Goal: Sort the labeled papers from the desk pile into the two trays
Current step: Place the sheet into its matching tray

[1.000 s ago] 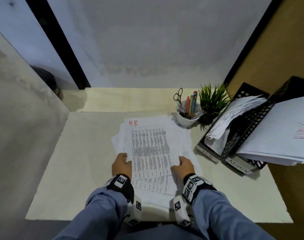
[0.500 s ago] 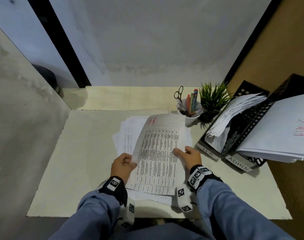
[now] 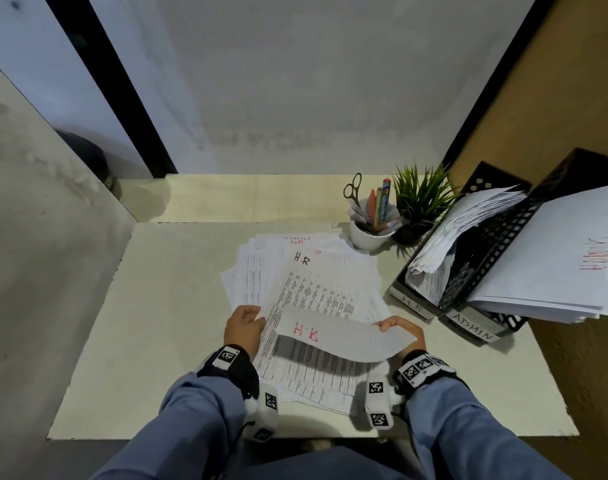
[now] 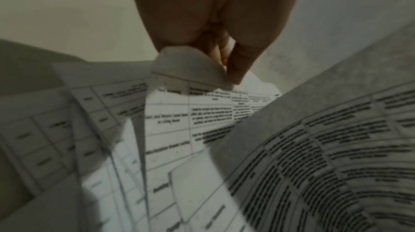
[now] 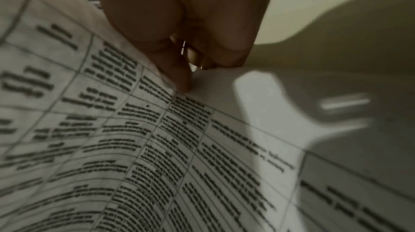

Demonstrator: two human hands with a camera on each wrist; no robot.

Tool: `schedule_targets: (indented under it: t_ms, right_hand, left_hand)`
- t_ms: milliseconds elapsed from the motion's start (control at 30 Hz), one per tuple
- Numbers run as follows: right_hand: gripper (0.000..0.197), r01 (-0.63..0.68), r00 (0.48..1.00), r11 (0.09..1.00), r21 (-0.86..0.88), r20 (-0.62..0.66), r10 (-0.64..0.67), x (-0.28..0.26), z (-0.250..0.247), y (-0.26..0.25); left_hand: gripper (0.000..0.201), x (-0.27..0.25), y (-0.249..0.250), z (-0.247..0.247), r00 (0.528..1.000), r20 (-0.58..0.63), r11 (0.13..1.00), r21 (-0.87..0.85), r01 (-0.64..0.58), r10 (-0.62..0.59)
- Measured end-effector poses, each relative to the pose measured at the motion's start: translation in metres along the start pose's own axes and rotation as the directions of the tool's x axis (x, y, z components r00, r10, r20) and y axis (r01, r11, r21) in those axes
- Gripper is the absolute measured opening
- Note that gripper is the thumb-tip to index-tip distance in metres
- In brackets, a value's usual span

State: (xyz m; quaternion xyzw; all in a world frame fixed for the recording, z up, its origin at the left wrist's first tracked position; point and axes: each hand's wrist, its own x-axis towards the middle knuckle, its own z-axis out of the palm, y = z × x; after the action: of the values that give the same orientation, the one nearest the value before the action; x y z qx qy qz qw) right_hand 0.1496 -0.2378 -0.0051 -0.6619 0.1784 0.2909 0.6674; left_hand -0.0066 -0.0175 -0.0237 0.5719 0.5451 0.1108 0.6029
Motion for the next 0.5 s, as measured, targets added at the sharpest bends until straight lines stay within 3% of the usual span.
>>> schedule_targets:
  t_ms: [100,200,233,300,367,500]
  right_hand:
    - [0.03,-0.055,0.998,0.997,-0.057,-0.033,0.053,0.013,0.001,0.006]
    - [0.013,-0.163,0.987,0.978,-0.13,-0.022,0.162,0.021,0.001,0.005]
    - [0.02,-0.169,0.986,0.981,-0.095,-0.005,0.169,0.025,0.0,0.007]
    - [0.058,-0.182,0.983,0.982,-0.057,0.025,0.184,0.047,-0.009,0.022]
    - [0.079,-0.197,0.976,0.98,0.007,0.091,0.196,0.068,-0.016,0.04]
    - [0.052,-0.209,0.955,0.978,0.024,0.22,0.199,0.026,-0.002,0.01]
  left_hand:
    - [0.042,-0.001,0.007,0.003,0.997,0.075,0.998,-0.05,-0.029,0.032]
    - [0.047,-0.004,0.015,0.006,0.993,0.113,0.999,0.008,-0.047,0.046]
    - [0.042,-0.006,0.018,0.007,0.992,0.124,0.999,0.02,-0.034,0.032]
    - [0.036,-0.011,0.025,0.007,0.987,0.163,1.0,0.017,-0.01,0.008]
    - [0.036,-0.013,0.028,0.005,0.98,0.199,0.999,0.042,0.017,-0.025]
    - [0.051,-0.016,0.03,0.0,0.968,0.237,0.993,0.091,0.069,-0.089]
